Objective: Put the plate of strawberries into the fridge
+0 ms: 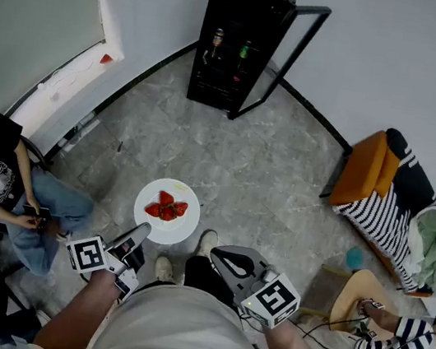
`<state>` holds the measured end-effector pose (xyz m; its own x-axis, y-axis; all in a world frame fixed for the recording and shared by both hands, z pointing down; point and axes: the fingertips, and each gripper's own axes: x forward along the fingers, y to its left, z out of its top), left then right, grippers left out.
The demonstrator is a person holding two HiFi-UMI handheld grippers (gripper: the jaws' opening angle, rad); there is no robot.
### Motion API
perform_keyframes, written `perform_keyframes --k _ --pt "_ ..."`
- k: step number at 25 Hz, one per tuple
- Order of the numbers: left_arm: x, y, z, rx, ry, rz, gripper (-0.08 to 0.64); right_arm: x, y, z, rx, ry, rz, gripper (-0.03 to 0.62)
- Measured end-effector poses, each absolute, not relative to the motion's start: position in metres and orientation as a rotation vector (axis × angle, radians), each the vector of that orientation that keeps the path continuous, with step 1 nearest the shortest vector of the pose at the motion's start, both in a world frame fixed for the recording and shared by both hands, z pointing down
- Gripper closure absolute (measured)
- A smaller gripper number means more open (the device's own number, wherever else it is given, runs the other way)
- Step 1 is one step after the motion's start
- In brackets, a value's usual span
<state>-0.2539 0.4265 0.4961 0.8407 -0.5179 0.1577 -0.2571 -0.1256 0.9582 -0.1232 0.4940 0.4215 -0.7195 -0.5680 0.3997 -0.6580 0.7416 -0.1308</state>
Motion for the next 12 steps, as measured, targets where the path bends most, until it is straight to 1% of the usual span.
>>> perform_keyframes --k 5,12 --pt "-0.244 0.427 0.498 1.718 -0.591 -0.225 0.537 -0.118 0.494 0.421 0.961 -2.608 0.379 0.575" --pt "-0.204 0.391 0.492 1.731 -0.59 -0.228 0.537 -0.08 0.459 0.421 0.968 -2.632 0.372 0.575"
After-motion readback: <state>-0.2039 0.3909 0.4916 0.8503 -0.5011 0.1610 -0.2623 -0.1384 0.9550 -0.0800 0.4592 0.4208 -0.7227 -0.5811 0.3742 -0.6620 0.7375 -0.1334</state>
